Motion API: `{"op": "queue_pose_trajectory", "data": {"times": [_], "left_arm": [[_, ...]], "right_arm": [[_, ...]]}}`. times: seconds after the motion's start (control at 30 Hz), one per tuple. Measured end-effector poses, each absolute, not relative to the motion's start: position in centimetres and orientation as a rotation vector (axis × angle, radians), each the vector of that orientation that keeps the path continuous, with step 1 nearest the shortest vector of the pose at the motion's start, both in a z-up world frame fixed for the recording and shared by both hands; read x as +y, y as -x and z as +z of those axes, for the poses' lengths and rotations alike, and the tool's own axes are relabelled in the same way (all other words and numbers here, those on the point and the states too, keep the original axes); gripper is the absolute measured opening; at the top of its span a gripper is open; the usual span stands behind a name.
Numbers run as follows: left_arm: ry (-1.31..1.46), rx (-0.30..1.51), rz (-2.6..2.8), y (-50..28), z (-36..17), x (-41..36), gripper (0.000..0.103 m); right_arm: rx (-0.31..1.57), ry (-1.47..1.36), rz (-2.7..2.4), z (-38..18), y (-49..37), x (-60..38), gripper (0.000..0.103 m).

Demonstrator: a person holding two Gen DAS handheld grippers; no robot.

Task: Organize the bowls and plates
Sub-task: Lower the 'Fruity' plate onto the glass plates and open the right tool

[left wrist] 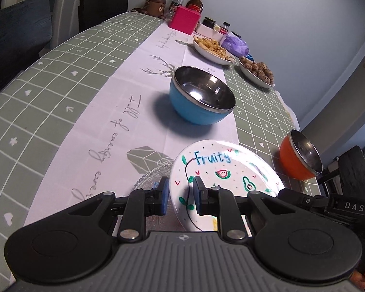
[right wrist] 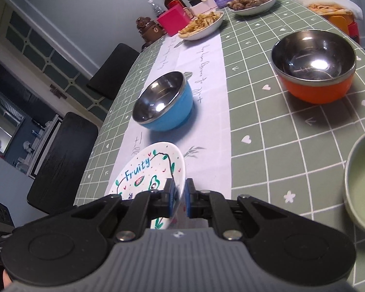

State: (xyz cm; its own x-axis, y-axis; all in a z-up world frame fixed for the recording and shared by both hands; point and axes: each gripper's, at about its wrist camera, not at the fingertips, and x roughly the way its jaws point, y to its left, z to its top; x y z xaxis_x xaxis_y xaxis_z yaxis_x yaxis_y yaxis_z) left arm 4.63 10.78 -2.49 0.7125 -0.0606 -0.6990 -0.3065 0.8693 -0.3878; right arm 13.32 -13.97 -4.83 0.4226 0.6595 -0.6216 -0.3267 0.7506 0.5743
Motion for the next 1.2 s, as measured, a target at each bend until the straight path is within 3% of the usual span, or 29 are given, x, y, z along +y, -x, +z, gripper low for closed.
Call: {"op": "queue_pose_trajectory", "data": {"times": [0.67,1.2], "left_arm": [[0.445,0.833,0.196,-3.3,-4.9,11.7,0.023],[0.275,0.847,0.214,-3.7,-4.9,9.9,0.023]], "right_arm": [[1.062,-0.313,0.686,-8.9,-13.7,-11.3,0.008],[1.006,-0.104,0.68,-8.6,-12.7,-9.4,0.011]]}}
